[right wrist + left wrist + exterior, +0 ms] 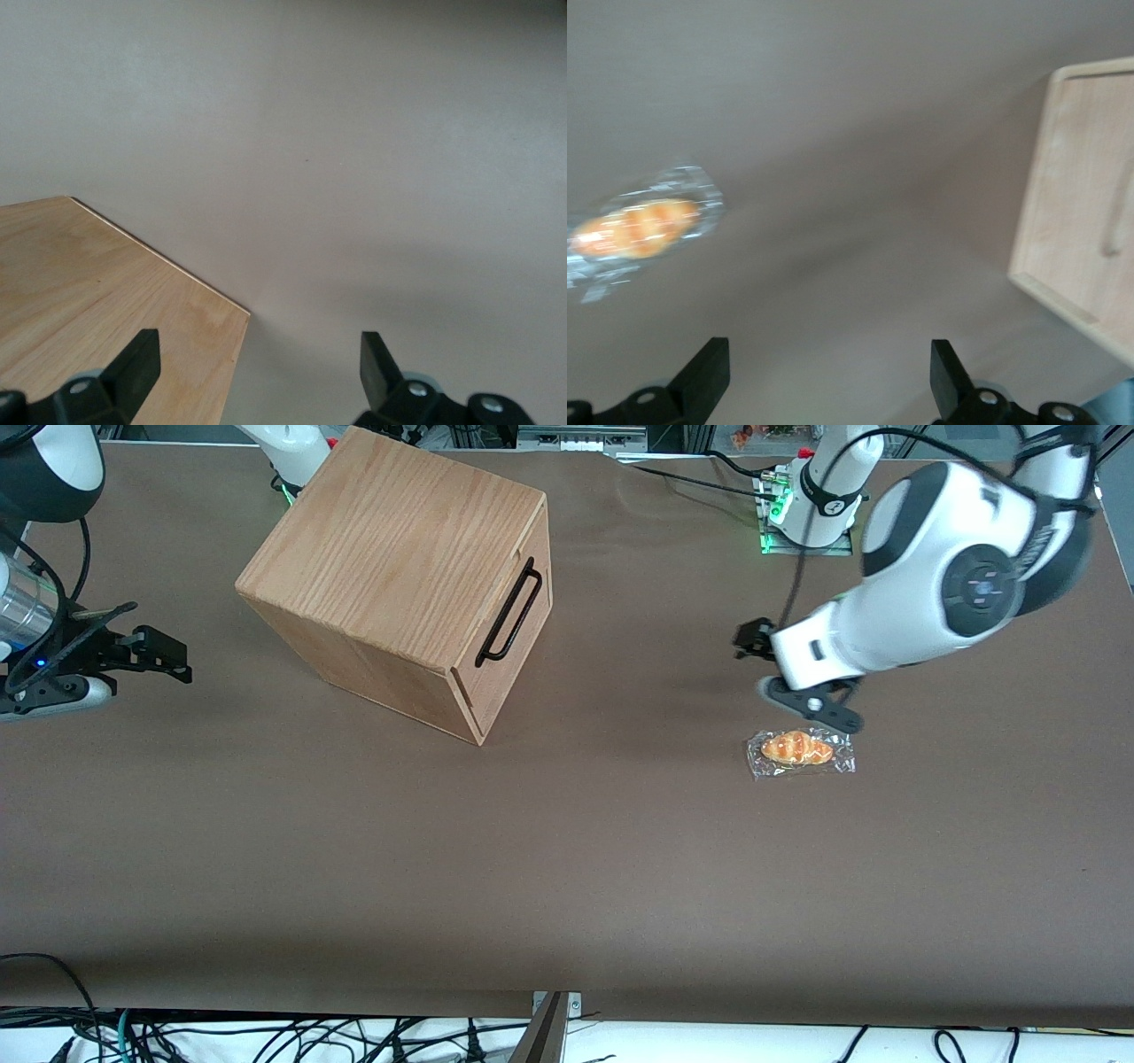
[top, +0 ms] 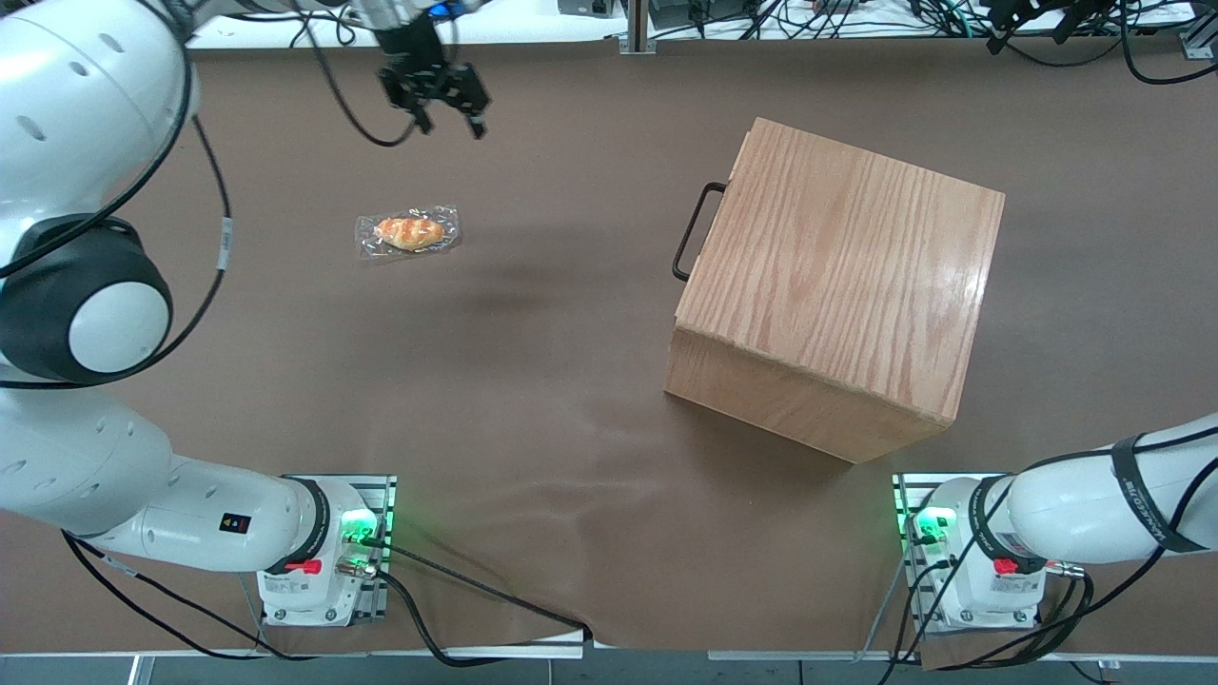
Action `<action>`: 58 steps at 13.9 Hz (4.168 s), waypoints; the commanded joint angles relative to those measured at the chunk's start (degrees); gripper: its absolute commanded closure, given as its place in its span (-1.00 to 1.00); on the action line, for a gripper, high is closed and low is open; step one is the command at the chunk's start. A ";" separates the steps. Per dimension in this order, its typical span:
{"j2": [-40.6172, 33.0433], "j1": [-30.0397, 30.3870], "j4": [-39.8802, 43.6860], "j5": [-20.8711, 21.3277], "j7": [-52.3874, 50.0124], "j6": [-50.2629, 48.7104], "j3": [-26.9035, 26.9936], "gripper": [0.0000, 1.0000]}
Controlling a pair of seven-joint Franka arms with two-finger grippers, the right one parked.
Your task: Open top drawer with left arm
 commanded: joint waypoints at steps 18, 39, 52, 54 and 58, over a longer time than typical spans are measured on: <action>15.19 -24.54 7.32 -16.07 -22.27 21.69 0.42 -1.00; 17.57 -23.40 8.99 -5.27 -18.58 22.57 1.04 -1.00; 17.31 -14.62 9.87 -4.12 -16.47 19.58 1.13 -1.00; 17.31 -13.65 9.78 -4.12 -15.77 19.31 1.13 -1.00; 17.39 -12.16 9.87 -4.12 -15.06 18.52 1.13 -1.00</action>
